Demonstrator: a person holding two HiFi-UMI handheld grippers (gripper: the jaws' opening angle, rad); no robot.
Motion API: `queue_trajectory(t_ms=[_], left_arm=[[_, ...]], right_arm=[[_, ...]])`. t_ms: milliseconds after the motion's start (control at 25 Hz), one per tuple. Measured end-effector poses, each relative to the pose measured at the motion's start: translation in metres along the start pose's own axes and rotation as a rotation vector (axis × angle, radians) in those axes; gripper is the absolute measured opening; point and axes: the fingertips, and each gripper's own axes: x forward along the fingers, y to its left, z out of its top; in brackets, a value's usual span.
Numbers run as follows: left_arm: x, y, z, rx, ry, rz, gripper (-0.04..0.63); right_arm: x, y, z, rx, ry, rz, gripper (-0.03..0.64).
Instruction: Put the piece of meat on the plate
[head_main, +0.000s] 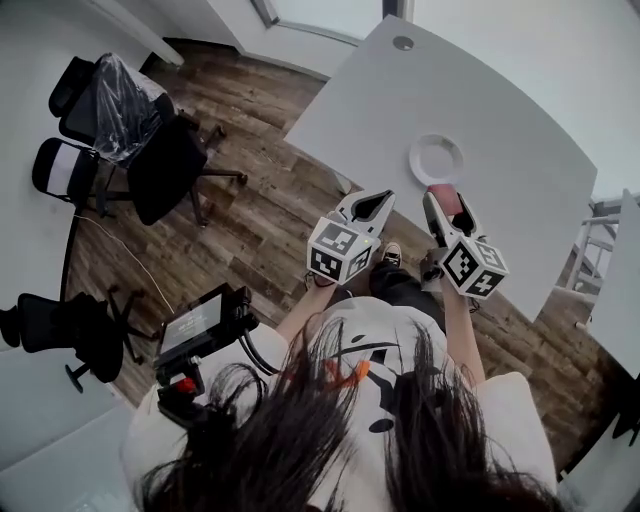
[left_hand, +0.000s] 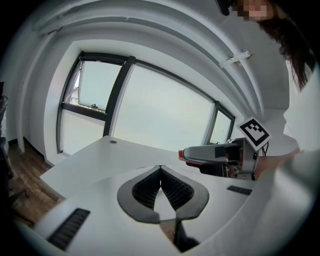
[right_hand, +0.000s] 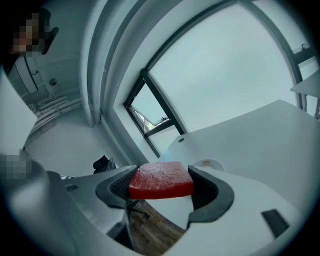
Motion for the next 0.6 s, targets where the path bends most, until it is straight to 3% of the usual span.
queue_trajectory(t_ms=[240, 600], left_arm=[[0.048, 0.01, 0.003, -0.014, 0.026, 0.02, 0.006], [0.099, 0.042, -0.016, -0.04, 0.112, 0.014, 0.006]], right_arm=[[0.044, -0.05, 0.006, -0.033, 0.087, -0.004, 0.305], [0.132, -0.087, -0.024, -0.134, 0.271, 0.005, 0.305]])
